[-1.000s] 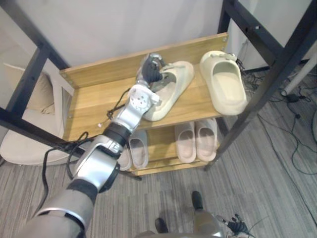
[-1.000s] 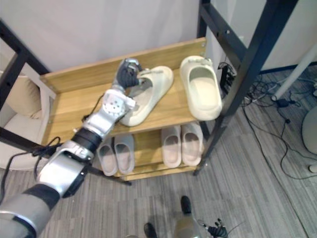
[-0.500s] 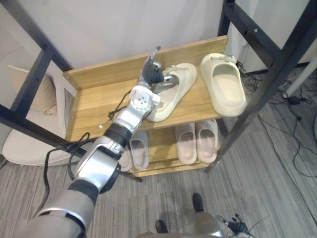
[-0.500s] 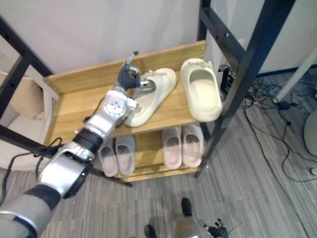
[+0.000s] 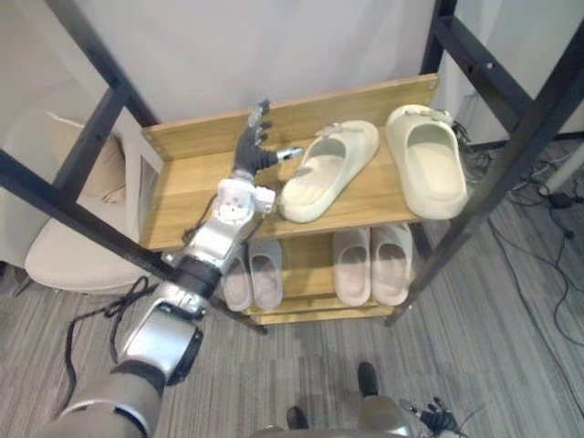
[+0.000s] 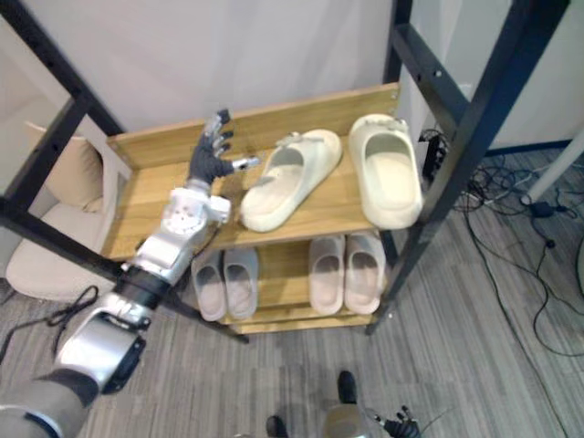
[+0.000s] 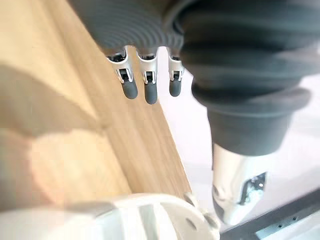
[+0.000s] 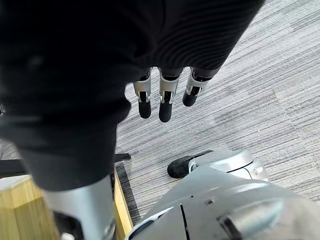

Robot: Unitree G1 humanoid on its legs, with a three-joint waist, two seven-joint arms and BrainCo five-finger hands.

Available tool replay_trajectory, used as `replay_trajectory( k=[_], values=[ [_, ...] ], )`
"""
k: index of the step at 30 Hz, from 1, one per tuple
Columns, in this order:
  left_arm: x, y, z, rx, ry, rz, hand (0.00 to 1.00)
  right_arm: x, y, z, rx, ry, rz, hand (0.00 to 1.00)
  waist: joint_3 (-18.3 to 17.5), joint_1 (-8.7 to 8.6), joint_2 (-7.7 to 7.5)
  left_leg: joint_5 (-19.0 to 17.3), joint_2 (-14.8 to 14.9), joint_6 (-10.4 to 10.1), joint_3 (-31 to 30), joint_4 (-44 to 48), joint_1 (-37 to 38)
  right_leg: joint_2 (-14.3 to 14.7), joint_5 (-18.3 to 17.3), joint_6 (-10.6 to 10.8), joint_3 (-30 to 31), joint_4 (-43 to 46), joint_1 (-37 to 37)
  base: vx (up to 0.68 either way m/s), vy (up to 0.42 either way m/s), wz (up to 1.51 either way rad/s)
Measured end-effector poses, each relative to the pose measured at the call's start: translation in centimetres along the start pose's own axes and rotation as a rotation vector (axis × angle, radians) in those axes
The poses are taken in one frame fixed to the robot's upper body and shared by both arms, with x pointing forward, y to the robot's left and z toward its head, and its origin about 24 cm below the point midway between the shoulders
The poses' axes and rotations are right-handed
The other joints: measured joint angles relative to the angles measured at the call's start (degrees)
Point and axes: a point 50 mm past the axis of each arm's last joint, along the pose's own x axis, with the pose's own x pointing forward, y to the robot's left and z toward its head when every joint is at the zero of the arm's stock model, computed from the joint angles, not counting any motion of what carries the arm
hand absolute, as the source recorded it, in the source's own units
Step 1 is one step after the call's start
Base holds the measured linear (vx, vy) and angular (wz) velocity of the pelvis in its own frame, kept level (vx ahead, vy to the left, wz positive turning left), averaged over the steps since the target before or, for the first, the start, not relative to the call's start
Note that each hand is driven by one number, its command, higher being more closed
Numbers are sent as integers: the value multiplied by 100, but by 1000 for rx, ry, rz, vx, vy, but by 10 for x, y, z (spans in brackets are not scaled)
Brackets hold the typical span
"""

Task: Organize the slippers on the shoe rack

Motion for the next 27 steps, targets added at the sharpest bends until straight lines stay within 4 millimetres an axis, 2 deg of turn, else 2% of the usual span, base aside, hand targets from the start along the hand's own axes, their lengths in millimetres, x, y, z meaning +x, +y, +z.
replay_trajectory(
  k=[4,7,14,27],
  values=[
    [-17,0,-13,-72,27,-8,0,0,-4,-4,-19,24,-8,0,30,52,-58,5,-4,8,-99,7,-5,-10,-21,6,-78,1,51,-7,-7,12],
    [-33,-1,-26,-138,71,-24,0,0,-3,-5,-36,28,0,0,30,76,-157,6,-1,10,-145,10,-23,-11,-33,9,-134,2,60,-2,-9,9],
    [-43,-17,-24,-196,70,-119,0,0,-3,-11,-39,57,-2,0,-37,187,-289,7,-2,11,-195,10,-26,-14,-46,8,-183,4,85,3,-5,4],
    [-62,-78,-20,-278,83,-389,0,-1,3,-12,-62,58,20,0,-161,215,-454,21,-19,33,-254,13,-37,-34,-48,11,-211,1,100,-5,-2,2]
  ],
)
